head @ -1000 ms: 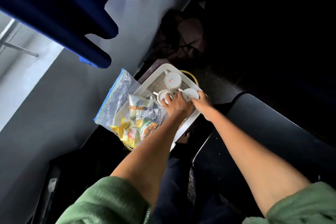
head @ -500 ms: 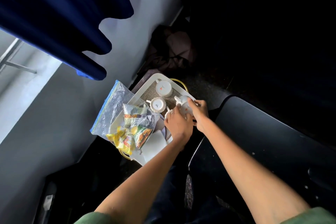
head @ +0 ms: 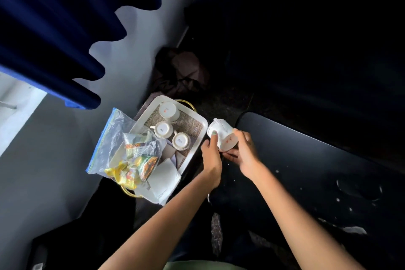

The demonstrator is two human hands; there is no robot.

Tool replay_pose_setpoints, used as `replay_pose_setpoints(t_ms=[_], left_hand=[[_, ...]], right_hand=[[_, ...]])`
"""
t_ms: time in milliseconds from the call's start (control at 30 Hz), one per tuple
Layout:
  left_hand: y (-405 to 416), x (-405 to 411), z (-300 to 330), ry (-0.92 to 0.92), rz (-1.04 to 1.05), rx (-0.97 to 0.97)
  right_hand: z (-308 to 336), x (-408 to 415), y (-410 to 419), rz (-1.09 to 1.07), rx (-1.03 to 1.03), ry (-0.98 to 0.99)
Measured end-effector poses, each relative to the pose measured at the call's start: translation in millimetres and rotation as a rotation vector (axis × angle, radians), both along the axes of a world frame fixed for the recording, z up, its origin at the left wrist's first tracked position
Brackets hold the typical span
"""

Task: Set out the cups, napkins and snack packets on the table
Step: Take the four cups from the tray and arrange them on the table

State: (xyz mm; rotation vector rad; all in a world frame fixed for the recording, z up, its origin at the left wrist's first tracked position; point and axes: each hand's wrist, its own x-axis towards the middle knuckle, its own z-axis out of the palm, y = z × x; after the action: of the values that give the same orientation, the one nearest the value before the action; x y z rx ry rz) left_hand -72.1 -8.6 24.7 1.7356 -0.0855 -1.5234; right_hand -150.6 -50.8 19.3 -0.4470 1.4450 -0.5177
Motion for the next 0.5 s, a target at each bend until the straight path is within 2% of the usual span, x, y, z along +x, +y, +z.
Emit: replay_pose_setpoints(t_ms=[67, 167, 333, 500], left_hand=[[0, -5, 9, 0.113, -0.130, -0.011], [2, -21, 13, 0.116, -0.216, -0.054], [8, -44, 15, 0.013, -0.222, -0.101], [17, -67, 16, -0.100, -0.239, -0.175]], right_hand=[[2, -16, 8, -0.026, 0.017, -0.079], [7, -39, 20, -0.049, 0.006, -0.123], [20, -73, 33, 0.023, -0.095, 0.055], [30, -113, 33, 0.031, -0.264, 0.137]])
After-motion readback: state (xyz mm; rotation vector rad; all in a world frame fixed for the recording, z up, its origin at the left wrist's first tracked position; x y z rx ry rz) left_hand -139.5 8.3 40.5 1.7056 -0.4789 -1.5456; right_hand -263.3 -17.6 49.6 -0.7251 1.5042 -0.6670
